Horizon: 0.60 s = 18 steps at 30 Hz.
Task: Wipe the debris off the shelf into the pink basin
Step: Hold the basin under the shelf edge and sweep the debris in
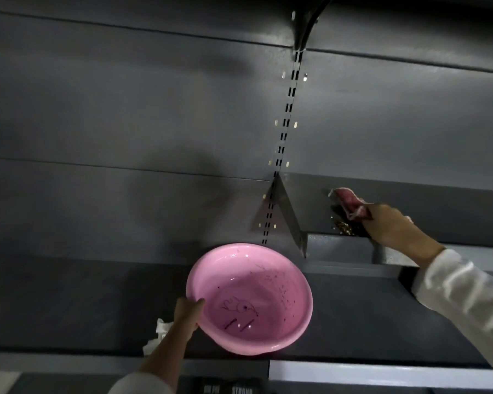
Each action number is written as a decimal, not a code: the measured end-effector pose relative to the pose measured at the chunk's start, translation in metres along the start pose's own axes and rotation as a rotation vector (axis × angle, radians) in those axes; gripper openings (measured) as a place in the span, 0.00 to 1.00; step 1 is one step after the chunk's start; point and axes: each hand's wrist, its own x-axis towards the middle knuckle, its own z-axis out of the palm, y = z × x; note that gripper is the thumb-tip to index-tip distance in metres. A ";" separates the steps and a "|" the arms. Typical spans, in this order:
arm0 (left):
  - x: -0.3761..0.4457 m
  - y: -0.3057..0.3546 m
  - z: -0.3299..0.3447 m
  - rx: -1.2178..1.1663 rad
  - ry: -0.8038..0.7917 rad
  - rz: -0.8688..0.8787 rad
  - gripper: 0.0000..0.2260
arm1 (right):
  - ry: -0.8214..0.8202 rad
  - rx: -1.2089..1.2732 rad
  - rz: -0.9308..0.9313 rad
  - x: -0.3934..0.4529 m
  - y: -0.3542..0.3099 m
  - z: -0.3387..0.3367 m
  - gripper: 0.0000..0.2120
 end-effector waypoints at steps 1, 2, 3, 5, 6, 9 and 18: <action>-0.002 0.001 0.004 -0.049 -0.001 -0.002 0.18 | -0.006 -0.003 0.002 0.000 0.000 -0.001 0.16; -0.004 0.004 0.007 -0.093 0.003 0.002 0.17 | -0.007 -0.004 0.002 0.000 0.000 -0.001 0.16; -0.007 0.007 0.009 -0.122 0.013 0.012 0.15 | -0.009 -0.007 0.002 0.000 -0.001 -0.002 0.16; -0.013 0.015 0.012 -0.143 0.037 0.039 0.14 | -0.019 -0.023 0.006 -0.001 -0.003 -0.003 0.16; -0.017 0.021 0.011 -0.153 0.042 0.054 0.14 | -0.033 -0.029 0.010 -0.002 -0.004 -0.004 0.16; -0.030 0.037 -0.003 -0.193 0.045 0.096 0.13 | -0.128 -0.028 0.011 -0.001 -0.004 -0.009 0.17; -0.071 0.084 -0.048 -0.274 0.021 0.107 0.11 | -0.324 0.346 -0.115 -0.011 0.013 -0.044 0.15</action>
